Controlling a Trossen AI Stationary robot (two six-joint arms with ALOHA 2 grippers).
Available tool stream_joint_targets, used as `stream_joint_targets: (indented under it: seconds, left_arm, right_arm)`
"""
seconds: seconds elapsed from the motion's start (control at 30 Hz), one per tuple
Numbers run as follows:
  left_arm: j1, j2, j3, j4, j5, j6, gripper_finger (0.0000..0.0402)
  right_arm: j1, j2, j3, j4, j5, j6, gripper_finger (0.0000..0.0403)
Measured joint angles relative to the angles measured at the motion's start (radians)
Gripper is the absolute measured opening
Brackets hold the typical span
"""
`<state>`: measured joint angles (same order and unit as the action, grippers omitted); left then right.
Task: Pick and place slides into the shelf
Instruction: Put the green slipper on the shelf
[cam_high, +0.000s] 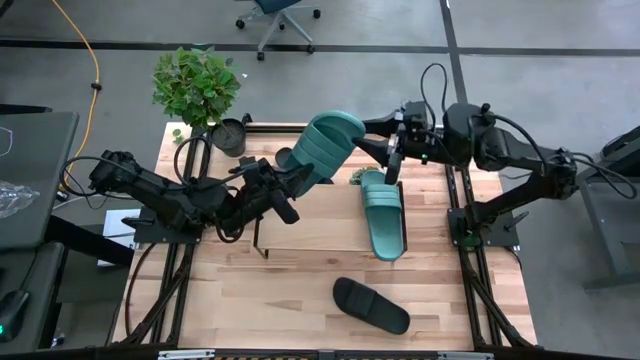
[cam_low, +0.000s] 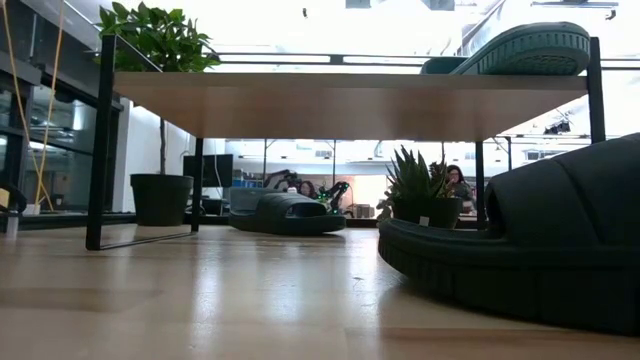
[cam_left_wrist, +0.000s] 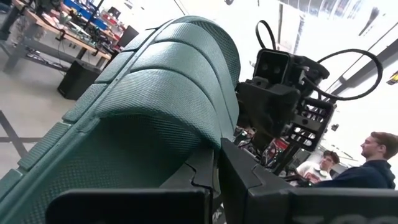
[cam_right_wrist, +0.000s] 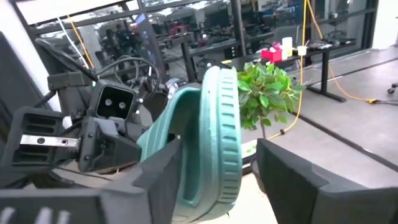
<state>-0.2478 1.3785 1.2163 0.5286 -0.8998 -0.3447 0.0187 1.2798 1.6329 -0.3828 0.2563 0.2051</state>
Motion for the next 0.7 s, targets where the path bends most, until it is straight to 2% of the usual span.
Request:
stream_joint_targets:
  seconds: [0.17, 0.5, 0.7]
  left_arm:
    - [0.0, 0.0, 0.0, -0.002, 0.0, 0.0, 0.0]
    - [0.0, 0.0, 0.0, -0.008, -0.001, 0.009, 0.0002]
    - [0.0, 0.0, 0.0, -0.037, -0.008, 0.011, 0.0022]
  right_arm:
    - [-0.024, 0.015, 0.0, 0.0, -0.05, 0.021, 0.0147]
    - [-0.032, 0.018, 0.0, 0.0, -0.046, -0.003, 0.0055]
    - [-0.032, 0.018, 0.0, -0.002, -0.006, -0.019, 0.0029]
